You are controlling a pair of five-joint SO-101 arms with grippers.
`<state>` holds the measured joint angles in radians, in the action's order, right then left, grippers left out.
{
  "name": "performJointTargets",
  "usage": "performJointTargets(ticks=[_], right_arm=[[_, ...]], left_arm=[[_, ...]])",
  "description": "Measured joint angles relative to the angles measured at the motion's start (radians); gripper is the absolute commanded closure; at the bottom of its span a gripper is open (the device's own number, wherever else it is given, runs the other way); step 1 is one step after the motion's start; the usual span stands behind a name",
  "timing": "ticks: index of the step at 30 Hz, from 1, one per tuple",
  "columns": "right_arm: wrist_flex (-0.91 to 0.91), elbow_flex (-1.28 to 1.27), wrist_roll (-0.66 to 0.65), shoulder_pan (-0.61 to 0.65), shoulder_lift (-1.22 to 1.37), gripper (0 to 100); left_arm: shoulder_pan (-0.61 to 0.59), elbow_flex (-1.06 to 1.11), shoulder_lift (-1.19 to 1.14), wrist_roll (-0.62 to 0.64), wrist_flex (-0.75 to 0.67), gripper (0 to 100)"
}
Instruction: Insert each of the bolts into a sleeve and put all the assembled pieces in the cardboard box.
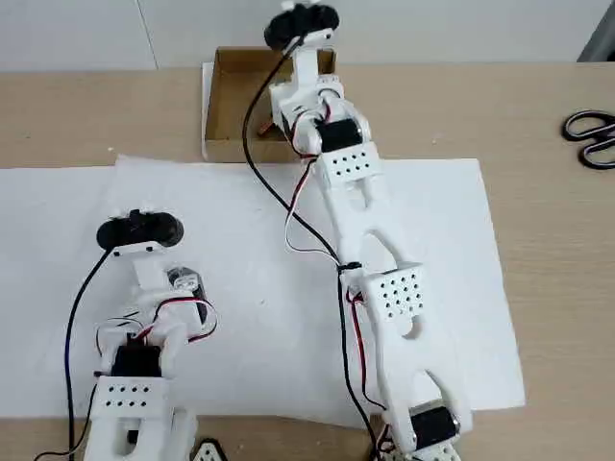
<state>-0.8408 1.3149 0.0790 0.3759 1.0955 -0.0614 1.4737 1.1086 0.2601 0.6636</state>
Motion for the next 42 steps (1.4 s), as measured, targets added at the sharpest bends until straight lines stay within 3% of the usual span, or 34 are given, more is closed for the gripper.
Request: performJointTargets(ticks=[11,20,33,42], right_arm=[[-0.414,0.298,0.0,-0.025,-0.009,99.5],[-0.786,0.324,0.051,-0.074,-0.186,99.5],[-0.85,0.298,0.084,-0.178,-0.529,99.6],[-0.85,-0.063,0.084,-0.176,-0.924,99.6]], left_arm=[[0.0,0.0,0.0,0.0,0.0,99],[0.0,0.0,0.0,0.0,0.0,99],[0.0,0.0,0.0,0.0,0.0,99],[0.0,0.0,0.0,0.0,0.0,99]])
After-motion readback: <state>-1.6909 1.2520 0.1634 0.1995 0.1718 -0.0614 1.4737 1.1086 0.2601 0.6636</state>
